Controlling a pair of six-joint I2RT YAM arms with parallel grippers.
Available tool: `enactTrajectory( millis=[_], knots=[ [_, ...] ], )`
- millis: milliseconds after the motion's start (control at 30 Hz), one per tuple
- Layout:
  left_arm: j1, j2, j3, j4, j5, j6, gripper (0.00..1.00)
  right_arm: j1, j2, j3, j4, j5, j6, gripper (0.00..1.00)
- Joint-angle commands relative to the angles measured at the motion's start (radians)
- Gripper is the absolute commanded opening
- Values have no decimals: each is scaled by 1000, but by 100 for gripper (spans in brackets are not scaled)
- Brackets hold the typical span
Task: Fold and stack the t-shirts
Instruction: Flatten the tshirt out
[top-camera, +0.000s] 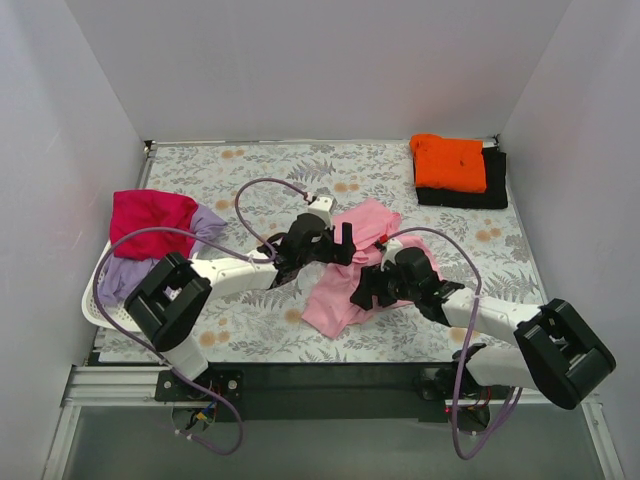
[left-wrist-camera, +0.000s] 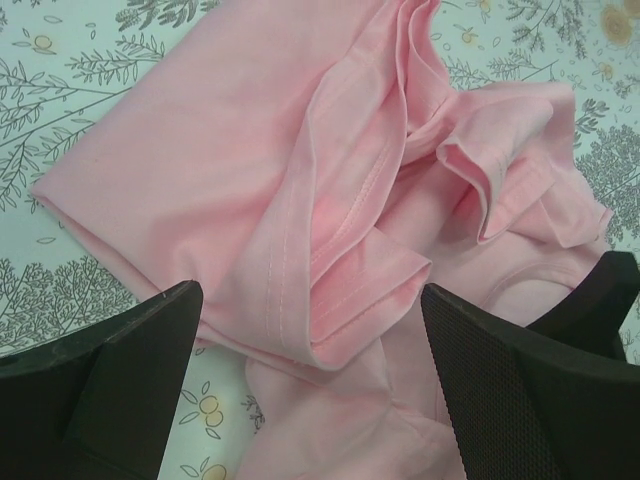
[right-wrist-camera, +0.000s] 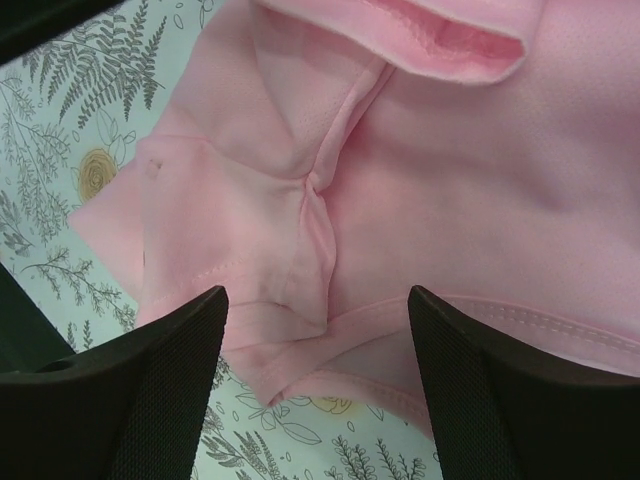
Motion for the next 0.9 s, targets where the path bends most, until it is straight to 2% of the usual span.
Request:
enactTrajectory(
  millis=[0,167,367,533,600,700,733,767,800,867],
  knots=[
    [9,11,42,16,-11,25,83,16,44,47,94,-2,-16,65],
    [18,49,58,-9,-20,28,75,48,74,70,112,-2,-14,58],
    [25,69,61,-27,-19,19,65,68,87,89,112,6,-17,54],
    [29,81,59,-34,-13,16,51,69,117,90,111,5,-17,47],
    [31,81,59,-35,-13,14,46,71,133,90,111,0,-13,42],
    [34,78,59,-41,-20,10,32,72,151,90,111,-3,-10,28],
    [41,78,59,-40,-20,5,20,72,154,92,109,-5,-11,11],
    [45,78,58,-40,-20,2,14,71,157,99,108,-3,-11,3],
    [48,78,58,-40,-23,1,4,72,153,102,86,4,-14,1],
    [72,69,53,-47,-36,-9,0,72,125,118,45,36,-42,1]
  ],
)
